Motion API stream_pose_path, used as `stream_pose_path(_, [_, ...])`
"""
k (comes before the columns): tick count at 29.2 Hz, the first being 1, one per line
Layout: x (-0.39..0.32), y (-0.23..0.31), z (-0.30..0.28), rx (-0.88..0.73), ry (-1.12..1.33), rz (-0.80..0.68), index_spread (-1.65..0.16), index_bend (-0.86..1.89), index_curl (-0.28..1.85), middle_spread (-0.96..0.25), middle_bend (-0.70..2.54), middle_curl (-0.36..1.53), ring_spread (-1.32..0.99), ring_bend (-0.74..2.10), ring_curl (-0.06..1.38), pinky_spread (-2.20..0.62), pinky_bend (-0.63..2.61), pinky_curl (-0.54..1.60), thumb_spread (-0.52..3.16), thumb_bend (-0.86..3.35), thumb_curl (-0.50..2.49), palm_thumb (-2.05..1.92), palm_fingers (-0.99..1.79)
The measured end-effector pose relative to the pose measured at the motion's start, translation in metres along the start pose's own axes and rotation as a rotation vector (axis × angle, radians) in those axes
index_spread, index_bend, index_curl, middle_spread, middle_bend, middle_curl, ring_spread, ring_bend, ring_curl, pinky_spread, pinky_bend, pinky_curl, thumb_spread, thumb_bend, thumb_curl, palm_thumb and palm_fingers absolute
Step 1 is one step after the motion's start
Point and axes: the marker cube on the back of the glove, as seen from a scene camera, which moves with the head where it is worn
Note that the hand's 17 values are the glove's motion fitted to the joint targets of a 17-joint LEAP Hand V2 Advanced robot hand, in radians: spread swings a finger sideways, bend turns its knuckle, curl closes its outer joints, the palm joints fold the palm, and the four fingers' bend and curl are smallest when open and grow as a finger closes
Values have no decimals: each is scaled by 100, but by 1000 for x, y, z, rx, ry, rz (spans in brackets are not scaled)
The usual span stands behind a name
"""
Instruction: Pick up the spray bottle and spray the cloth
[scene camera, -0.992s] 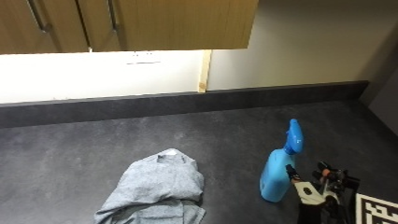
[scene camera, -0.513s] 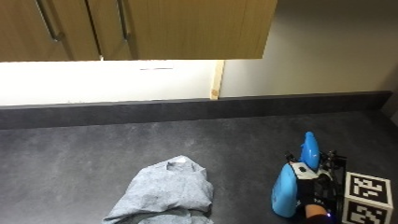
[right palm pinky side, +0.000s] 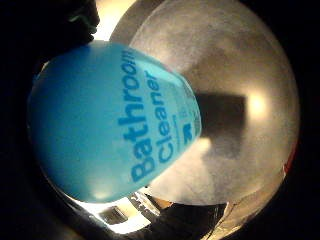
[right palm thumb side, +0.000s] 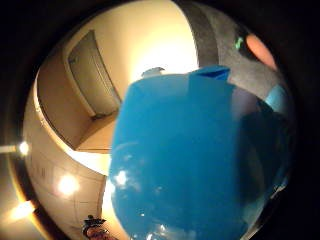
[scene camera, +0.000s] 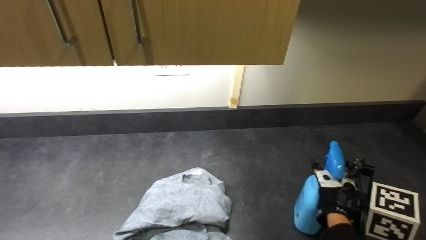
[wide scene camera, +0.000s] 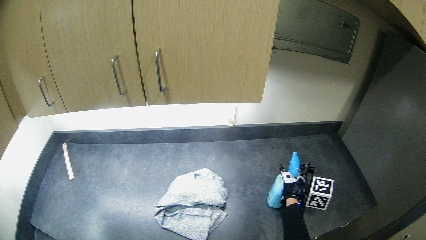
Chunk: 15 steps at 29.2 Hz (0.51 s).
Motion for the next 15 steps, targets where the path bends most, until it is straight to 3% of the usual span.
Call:
stream_pose_path(7, [2,-3,3,15,-58,-35,-21,55,41,-1,38,43,4,23,31,11,23,23,95,4,59,108,82])
stream_pose_path(15, [6,-2,3,41,-68,-30,-16,61,49,-4,45,48,2,19,33,12,12,18,92,4,63,115,85])
